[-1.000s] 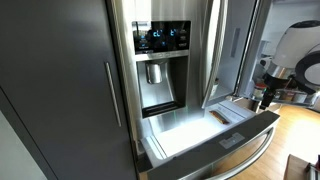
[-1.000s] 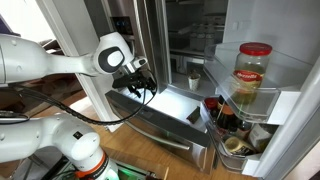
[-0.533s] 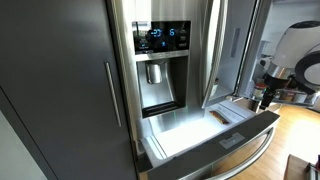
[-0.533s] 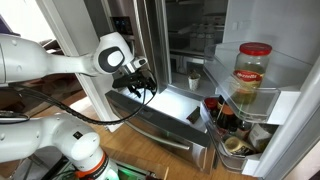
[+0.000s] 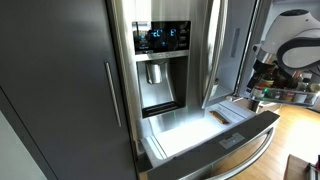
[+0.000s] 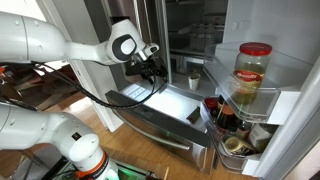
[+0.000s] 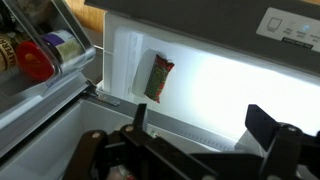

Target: Take the candy bar out of the cup

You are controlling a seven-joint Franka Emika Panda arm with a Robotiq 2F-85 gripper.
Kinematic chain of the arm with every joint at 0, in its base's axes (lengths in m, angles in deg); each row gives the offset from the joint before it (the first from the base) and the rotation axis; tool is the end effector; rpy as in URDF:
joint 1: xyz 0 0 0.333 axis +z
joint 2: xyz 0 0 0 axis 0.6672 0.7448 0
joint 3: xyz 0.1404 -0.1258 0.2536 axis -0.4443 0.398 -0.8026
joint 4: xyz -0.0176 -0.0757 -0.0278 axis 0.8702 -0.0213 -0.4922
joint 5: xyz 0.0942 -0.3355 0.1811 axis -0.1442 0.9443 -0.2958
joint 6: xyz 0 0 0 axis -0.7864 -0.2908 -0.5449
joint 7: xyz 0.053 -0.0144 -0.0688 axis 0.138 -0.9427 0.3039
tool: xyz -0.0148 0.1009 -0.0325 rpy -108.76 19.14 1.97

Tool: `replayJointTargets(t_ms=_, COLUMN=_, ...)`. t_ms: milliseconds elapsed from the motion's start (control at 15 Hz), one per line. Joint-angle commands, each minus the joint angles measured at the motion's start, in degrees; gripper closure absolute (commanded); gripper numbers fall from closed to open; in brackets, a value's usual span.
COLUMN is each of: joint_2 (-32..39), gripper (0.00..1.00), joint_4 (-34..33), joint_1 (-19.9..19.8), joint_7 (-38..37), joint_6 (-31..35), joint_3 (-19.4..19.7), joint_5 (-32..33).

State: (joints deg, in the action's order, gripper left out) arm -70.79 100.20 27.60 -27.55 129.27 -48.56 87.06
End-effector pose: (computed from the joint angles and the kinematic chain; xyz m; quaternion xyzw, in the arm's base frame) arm 0.3612 -0.1534 0.4855 0.9820 -0.0162 0.1089 0.1535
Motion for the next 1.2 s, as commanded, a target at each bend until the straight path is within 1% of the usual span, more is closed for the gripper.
replayJointTargets(t_ms=0, joint_2=1.55, gripper=0.0, joint_4=-1.43, joint_1=0.25, joint_7=-0.19, joint_6=-0.12, joint_3=0.61, joint_5=0.23)
replayJointTargets(t_ms=200, joint_2=3.85, gripper=0.0, joint_4=-2.84, joint_1=0.21, joint_7=-0.48, joint_6=0.04, joint_3=0.75, joint_5=0.22)
replayJointTargets(t_ms=600, joint_2=3.91, gripper=0.0, joint_4=-2.99, joint_1=0.2, joint_7=-0.56, joint_6=0.04, joint_3=0.75, joint_5=0.22)
replayJointTargets(t_ms=667, joint_2=2.67, gripper=0.0, joint_4=-2.88, joint_1=0.1, joint_7=-0.02, joint_6=0.37, joint_3=0.11, joint_5=1.74)
replayJointTargets(t_ms=800, joint_2=4.28, gripper=0.0, joint_4=-5.41, joint_1=-1.0, joint_7=-0.04, joint_6=0.38, joint_3=0.49, joint_5=3.06)
replayJointTargets(t_ms=1000, joint_2=8.58, gripper=0.0, joint_4=-10.61, joint_1=-3.09, joint_7=1.35, joint_6=2.6, joint_3=3.25, joint_5=5.85)
replayJointTargets(t_ms=1133, joint_2=11.34, gripper=0.0, joint_4=-13.62, joint_1=-3.61, joint_7=3.1, joint_6=4.06, joint_3=5.72, joint_5=5.93)
